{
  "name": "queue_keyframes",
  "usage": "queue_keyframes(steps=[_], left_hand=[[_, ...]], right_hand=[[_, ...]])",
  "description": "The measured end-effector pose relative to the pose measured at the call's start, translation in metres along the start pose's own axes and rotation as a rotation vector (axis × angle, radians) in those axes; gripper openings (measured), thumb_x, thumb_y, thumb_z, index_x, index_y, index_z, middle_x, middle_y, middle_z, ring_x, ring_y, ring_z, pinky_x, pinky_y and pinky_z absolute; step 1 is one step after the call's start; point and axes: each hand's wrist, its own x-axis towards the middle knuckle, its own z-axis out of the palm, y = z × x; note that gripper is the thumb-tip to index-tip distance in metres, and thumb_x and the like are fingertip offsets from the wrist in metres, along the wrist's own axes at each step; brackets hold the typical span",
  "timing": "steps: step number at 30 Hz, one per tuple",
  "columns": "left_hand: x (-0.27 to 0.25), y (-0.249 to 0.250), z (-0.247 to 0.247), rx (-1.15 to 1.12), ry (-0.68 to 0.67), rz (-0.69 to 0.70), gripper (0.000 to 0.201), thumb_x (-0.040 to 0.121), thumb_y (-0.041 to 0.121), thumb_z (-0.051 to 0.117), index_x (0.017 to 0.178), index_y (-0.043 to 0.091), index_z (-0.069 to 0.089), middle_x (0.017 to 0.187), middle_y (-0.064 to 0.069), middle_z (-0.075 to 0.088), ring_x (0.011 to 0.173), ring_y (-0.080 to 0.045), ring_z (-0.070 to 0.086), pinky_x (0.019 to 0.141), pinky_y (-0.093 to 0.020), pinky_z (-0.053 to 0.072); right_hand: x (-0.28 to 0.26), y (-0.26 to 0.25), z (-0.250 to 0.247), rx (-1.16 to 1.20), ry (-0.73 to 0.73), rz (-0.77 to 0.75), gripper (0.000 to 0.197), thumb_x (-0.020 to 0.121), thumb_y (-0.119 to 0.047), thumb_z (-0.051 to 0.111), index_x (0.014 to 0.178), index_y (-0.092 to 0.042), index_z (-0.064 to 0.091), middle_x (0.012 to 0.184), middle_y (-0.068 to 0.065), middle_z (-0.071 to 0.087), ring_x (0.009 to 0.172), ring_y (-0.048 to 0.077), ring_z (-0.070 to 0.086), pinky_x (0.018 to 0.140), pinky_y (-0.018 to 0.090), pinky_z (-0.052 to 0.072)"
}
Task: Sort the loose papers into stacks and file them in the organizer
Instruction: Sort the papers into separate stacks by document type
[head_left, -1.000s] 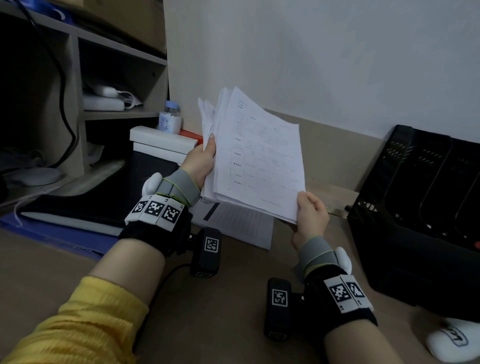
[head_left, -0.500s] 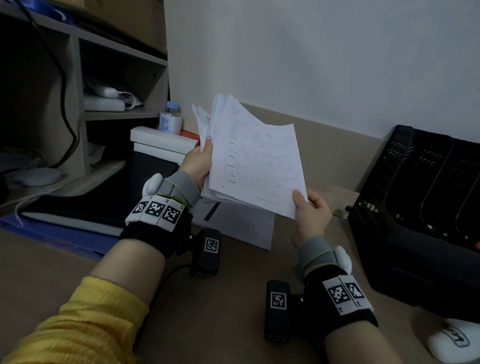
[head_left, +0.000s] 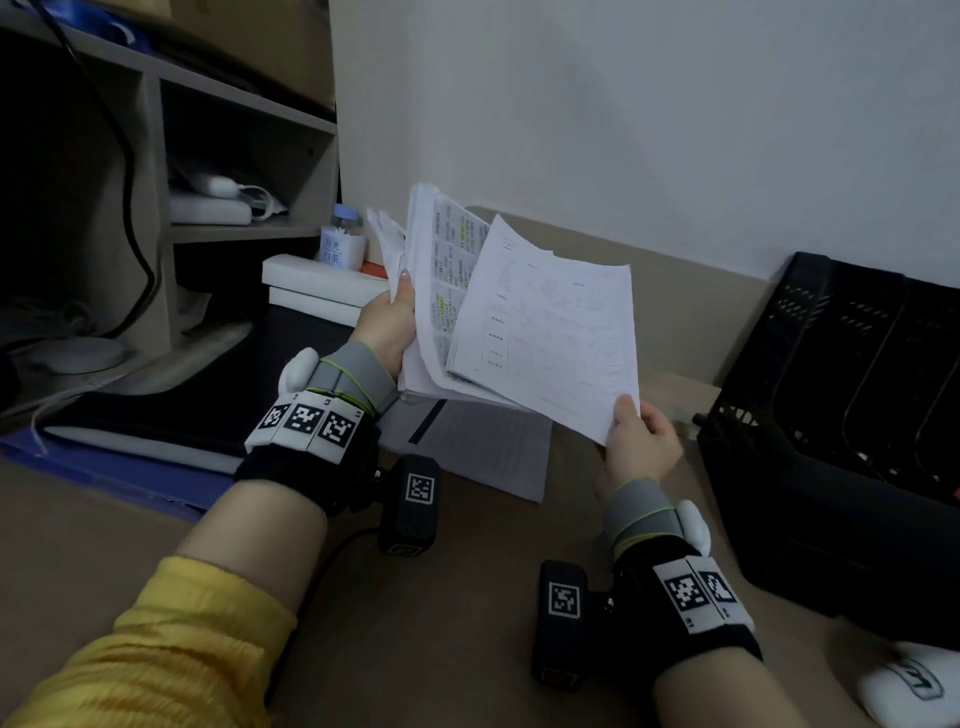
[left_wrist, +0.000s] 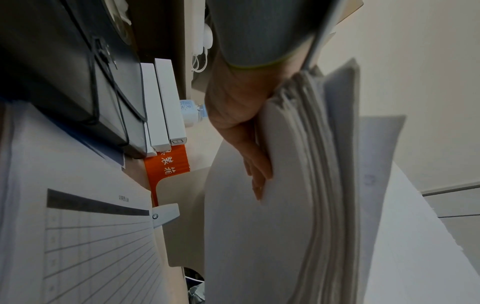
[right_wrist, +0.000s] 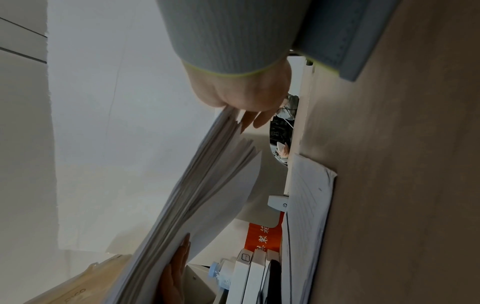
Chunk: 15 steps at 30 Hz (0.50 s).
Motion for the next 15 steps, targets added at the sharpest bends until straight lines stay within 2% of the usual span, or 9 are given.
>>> queue_keyframes(steps=[2,4,7,11,14,15], left_hand=[[0.001,0.0,-0.001,-0.013,-0.01,-0.003,0.038,0.099,0.049,0.039,0.112,0.019,0.059,0.111,-0.004,0.068,0.098,-0.021,0.065,0.084,-0.031,0.052],[0.001,0.001,-0.003,-0.007,-0.009,-0.002,0.041,0.1,0.049,0.038,0.115,0.018,0.059,0.111,-0.004,0.068,0.097,-0.021,0.065,0.083,-0.03,0.052],[-0.001,0.004,-0.002,-0.016,-0.015,0.003,0.048,0.1,0.049,0.036,0.125,0.014,0.058,0.11,-0.005,0.067,0.093,-0.019,0.064,0.073,-0.027,0.051],[-0.002,0.009,-0.003,0.024,0.004,0.013,0.051,0.102,0.048,0.032,0.127,0.011,0.055,0.112,-0.003,0.065,0.083,-0.014,0.063,0.058,-0.021,0.047],[0.002,0.011,-0.006,0.044,0.002,0.011,0.055,0.102,0.049,0.03,0.128,0.008,0.056,0.116,-0.002,0.064,0.084,-0.013,0.062,0.056,-0.018,0.045],[0.001,0.013,-0.008,0.063,0.01,0.017,0.055,0.102,0.049,0.028,0.128,0.009,0.056,0.114,-0.001,0.063,0.085,-0.013,0.06,0.054,-0.017,0.043]], right_hand=[[0.0,0.001,0.001,-0.007,-0.017,0.035,0.004,0.088,-0.012,0.062,0.086,-0.012,0.065,0.085,0.002,0.065,0.076,0.016,0.061,0.071,0.027,0.055],[0.0,0.003,0.002,-0.031,-0.022,0.049,0.016,0.088,-0.012,0.061,0.102,-0.006,0.066,0.096,0.008,0.066,0.083,0.019,0.062,0.08,0.031,0.054],[0.004,0.003,0.001,-0.037,0.018,0.03,0.016,0.089,-0.009,0.058,0.104,-0.005,0.063,0.1,0.01,0.064,0.085,0.02,0.06,0.076,0.027,0.05],[0.011,0.006,-0.005,-0.018,0.112,0.027,0.022,0.09,-0.008,0.055,0.112,-0.008,0.062,0.102,0.008,0.062,0.085,0.02,0.058,0.065,0.022,0.046],[0.013,0.01,-0.007,0.0,0.13,0.07,0.03,0.088,-0.006,0.054,0.117,-0.008,0.062,0.111,0.01,0.064,0.09,0.024,0.062,0.072,0.028,0.053],[0.014,0.012,-0.008,0.012,0.13,0.09,0.033,0.088,-0.004,0.054,0.119,-0.007,0.061,0.112,0.01,0.064,0.091,0.027,0.064,0.069,0.031,0.058]])
